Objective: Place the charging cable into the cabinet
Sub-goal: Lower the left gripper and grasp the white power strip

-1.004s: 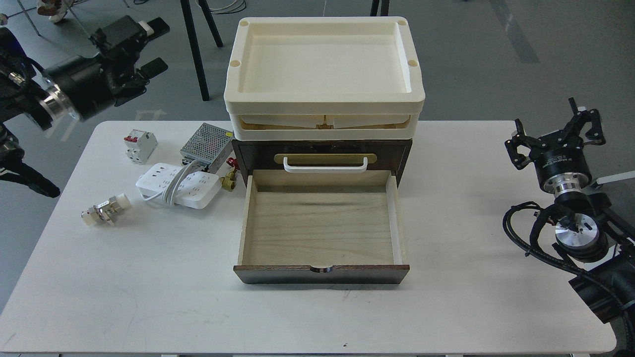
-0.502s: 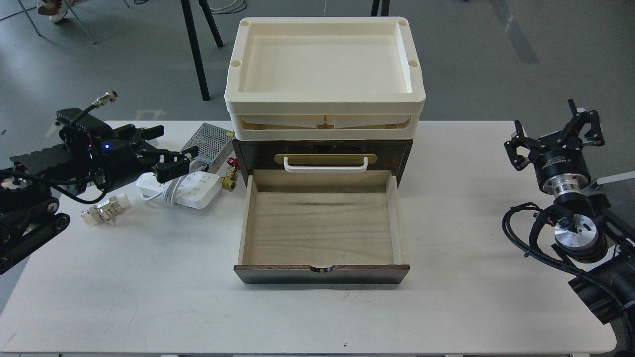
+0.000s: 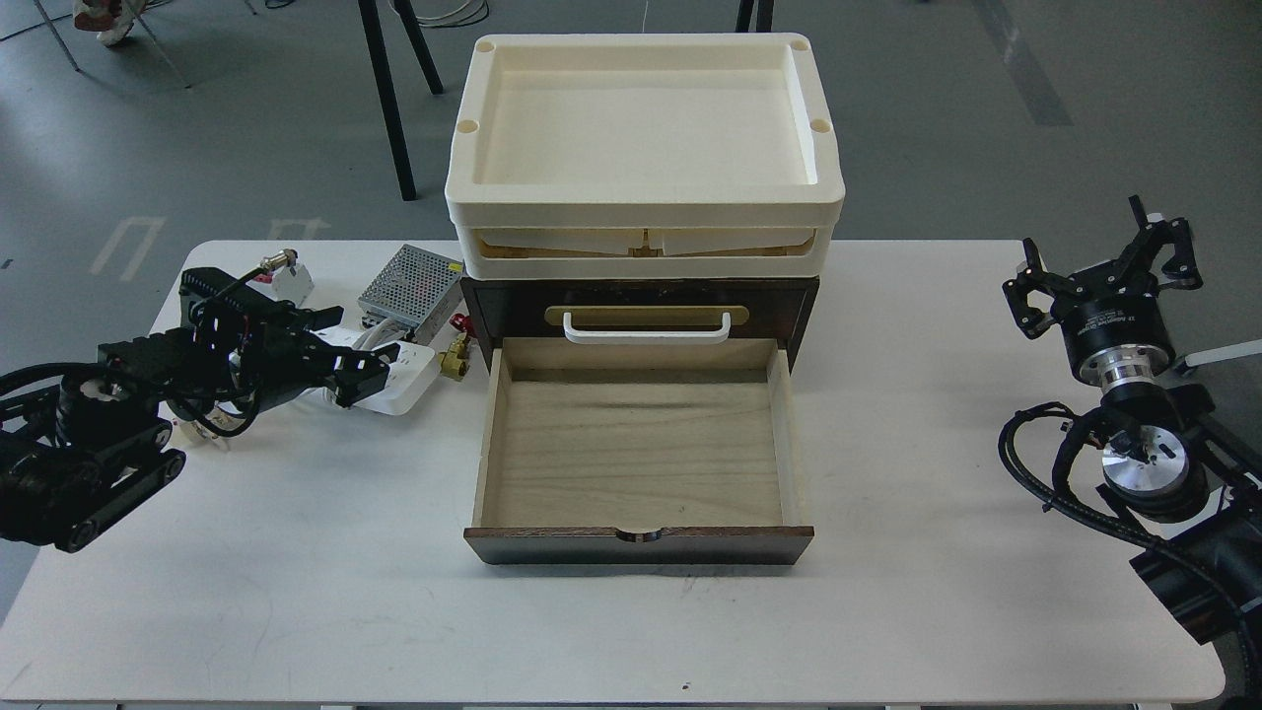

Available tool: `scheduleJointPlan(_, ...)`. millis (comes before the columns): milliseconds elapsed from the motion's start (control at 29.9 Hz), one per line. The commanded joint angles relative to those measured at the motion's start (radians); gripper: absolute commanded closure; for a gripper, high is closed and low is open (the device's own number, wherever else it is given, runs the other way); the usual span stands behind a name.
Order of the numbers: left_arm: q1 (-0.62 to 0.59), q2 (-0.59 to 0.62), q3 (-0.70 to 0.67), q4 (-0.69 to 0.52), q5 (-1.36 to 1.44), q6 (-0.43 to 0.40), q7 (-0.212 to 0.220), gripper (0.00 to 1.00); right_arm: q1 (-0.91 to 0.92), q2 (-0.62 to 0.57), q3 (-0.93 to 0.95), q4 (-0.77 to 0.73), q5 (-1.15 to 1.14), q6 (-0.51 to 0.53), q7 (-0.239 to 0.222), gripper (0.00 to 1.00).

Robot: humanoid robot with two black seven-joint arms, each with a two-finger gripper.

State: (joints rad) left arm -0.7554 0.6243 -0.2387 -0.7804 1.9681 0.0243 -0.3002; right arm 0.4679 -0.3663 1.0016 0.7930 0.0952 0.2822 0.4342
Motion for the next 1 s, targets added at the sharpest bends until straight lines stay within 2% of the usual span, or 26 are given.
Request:
scheduleJointPlan(0,-0.027,-0.011,0.042,0.038,-0.008,-0.027,0.0,0.34,0.0,0.001,-0.001,0.002,-0.002,0.0,0.0,0.0)
scheduleJointPlan(167,-0.028,-0.037,0.047,0.072,-0.011,-0.03,0.0,0.35,0.0,0.0,-0.003,0.003,-0.002,0.0,0.0,0.0)
scheduleJointPlan(435,-0.025,-0.074,0.053,0.135,-0.015,-0.032,0.0,0.53,0.0,0.001,-0.003,0.003,-0.005,0.0,0.0,0.0)
scheduleJointPlan(736,-0.028,-0.08,0.053,0.15,-0.017,-0.069,-0.002,0.83,0.0,0.001,-0.003,0.003,-0.005,0.0,0.0,0.0)
scheduleJointPlan(971,-0.048,-0.08,0.047,0.142,-0.023,-0.095,-0.004,0.92,0.0,0.001,-0.004,0.003,-0.005,0.0,0.0,0.0)
